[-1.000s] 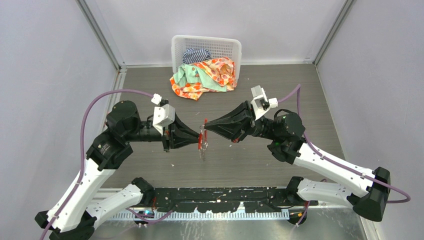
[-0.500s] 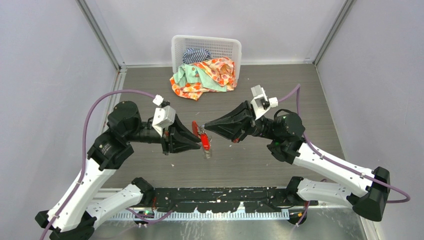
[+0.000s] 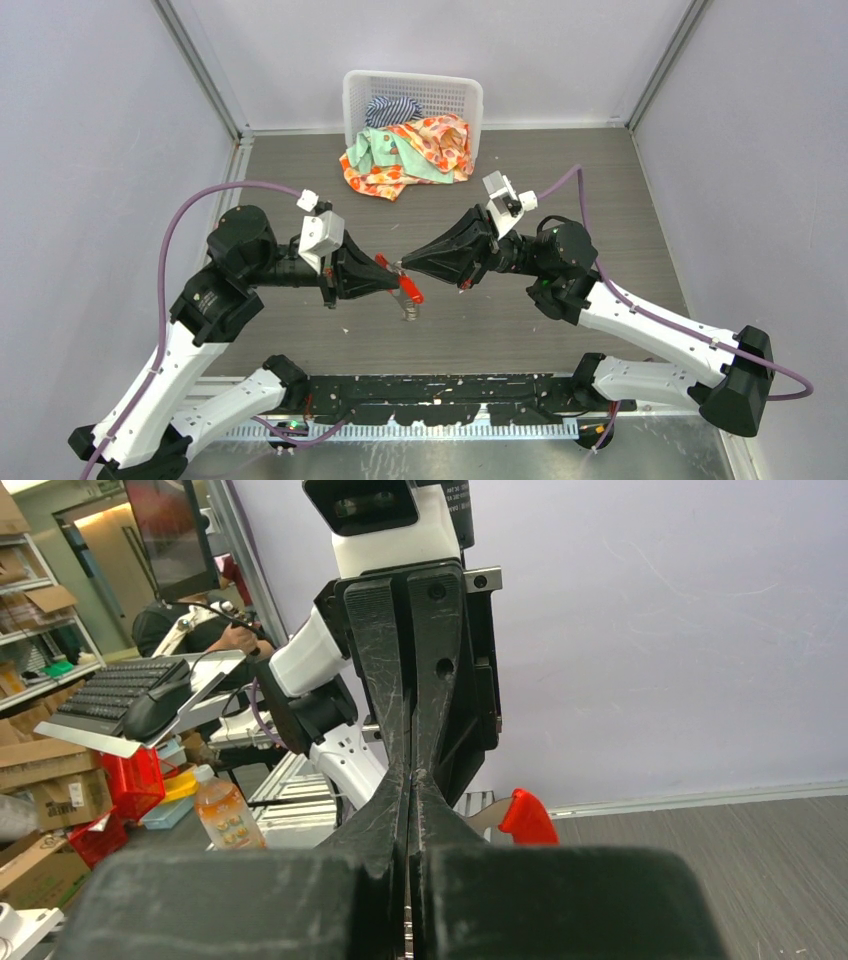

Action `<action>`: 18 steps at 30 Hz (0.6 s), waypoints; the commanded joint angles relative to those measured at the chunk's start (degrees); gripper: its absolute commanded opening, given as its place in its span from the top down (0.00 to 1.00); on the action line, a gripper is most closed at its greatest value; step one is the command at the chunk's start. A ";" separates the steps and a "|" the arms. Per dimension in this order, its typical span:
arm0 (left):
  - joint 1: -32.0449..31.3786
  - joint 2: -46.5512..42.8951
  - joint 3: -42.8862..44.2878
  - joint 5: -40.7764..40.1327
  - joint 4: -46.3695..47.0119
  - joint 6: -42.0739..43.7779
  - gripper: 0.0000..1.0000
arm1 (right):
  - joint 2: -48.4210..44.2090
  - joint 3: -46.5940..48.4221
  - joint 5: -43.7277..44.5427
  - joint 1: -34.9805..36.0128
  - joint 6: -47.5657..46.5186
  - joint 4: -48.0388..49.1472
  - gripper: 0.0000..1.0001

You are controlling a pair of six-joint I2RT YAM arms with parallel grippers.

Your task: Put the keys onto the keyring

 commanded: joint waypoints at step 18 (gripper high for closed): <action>-0.15 -1.48 1.00 -3.15 -1.68 2.81 0.86 | -2.76 2.14 -0.58 0.00 -0.68 -3.45 0.99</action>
